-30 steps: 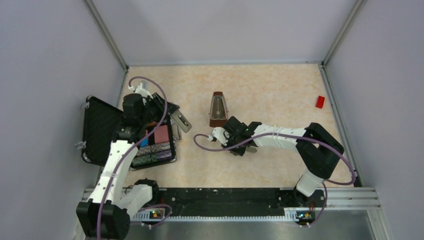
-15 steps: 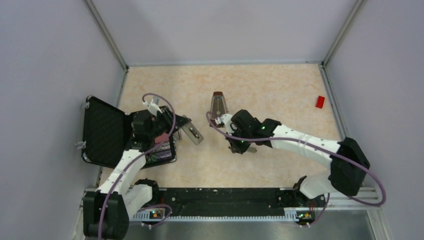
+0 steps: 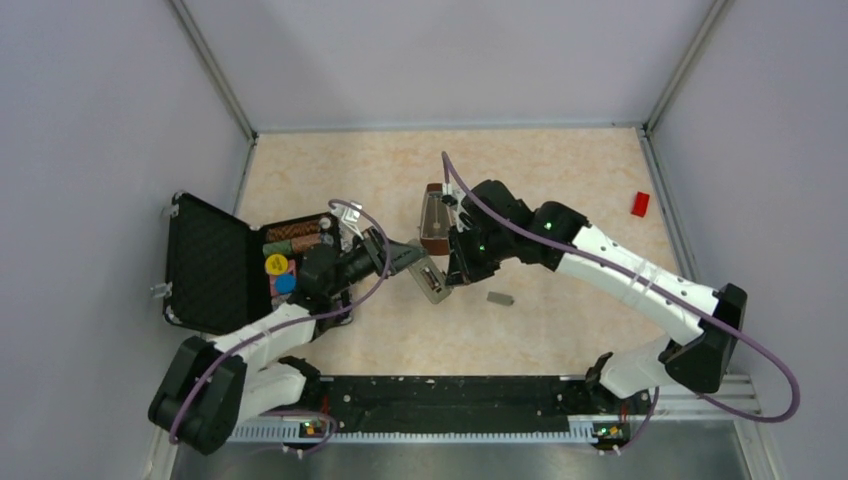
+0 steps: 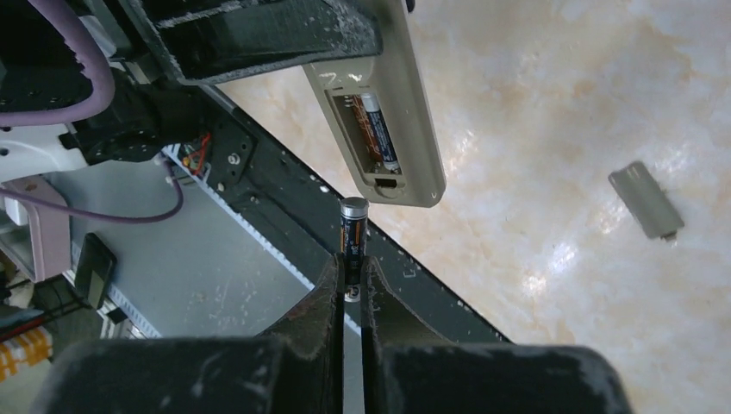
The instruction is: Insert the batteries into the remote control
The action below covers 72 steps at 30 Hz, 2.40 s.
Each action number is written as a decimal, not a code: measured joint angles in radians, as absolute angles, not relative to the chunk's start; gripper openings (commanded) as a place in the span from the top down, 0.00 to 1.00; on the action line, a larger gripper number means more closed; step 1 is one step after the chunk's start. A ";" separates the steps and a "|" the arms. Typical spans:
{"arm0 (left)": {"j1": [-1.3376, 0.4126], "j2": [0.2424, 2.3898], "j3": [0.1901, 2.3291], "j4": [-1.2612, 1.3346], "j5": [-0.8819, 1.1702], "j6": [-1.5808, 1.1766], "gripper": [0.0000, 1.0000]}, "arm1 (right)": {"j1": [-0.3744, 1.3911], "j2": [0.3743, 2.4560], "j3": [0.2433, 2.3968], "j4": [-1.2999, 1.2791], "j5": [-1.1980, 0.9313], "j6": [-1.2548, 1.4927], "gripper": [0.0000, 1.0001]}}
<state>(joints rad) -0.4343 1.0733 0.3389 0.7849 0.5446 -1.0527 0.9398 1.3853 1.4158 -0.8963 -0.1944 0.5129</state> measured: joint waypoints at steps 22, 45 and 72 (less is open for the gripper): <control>-0.564 1.597 0.332 1.368 0.482 -1.367 1.00 | 0.954 1.546 1.523 -1.132 -0.098 0.624 1.00; -0.583 1.618 0.332 1.416 0.473 -1.404 1.00 | 0.949 1.615 1.554 -1.167 -0.041 0.524 1.00; -0.585 1.638 0.340 1.421 0.474 -1.402 1.00 | 0.946 1.656 1.603 -1.170 0.005 0.519 0.66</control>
